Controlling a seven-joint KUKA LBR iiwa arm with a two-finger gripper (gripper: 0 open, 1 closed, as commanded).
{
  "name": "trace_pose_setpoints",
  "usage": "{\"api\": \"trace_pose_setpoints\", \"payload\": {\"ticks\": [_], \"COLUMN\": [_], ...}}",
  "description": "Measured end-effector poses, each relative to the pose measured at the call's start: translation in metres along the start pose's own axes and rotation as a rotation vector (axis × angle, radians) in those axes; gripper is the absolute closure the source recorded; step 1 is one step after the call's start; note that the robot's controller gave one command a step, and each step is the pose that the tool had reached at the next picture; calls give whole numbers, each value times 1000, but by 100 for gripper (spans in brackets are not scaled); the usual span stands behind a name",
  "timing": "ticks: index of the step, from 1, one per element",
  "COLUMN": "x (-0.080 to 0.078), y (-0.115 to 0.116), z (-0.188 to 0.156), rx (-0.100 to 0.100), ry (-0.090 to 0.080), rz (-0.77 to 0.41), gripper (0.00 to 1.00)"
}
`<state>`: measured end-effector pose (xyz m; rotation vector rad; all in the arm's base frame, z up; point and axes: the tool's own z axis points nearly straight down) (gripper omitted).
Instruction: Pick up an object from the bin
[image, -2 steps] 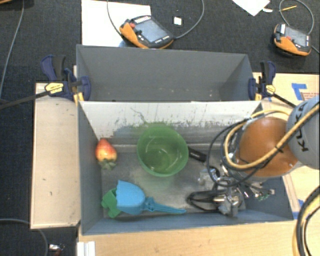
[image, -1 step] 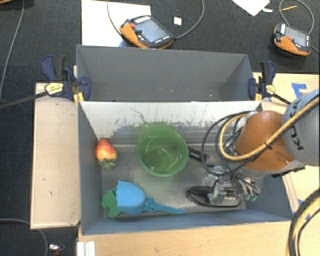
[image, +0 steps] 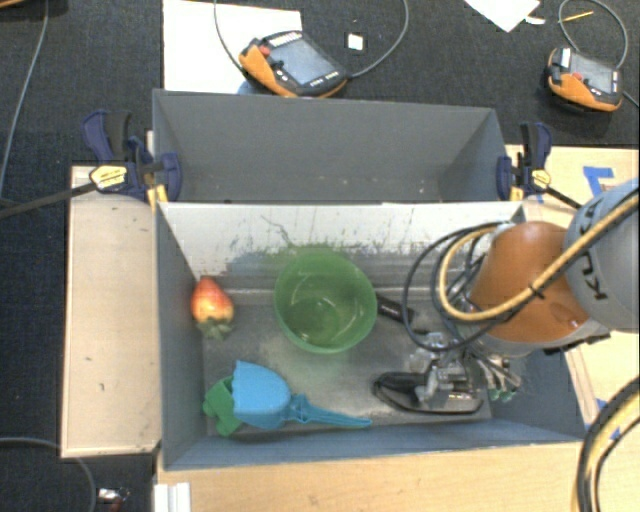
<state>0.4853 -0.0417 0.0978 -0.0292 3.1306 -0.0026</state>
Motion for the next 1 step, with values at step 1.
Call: {"api": "trace_pose_setpoints", "payload": {"ticks": [1], "x": [-15], "y": [-22], "z": [-123], "rx": [0], "ry": [0], "rz": [-22], "gripper": [100]}}
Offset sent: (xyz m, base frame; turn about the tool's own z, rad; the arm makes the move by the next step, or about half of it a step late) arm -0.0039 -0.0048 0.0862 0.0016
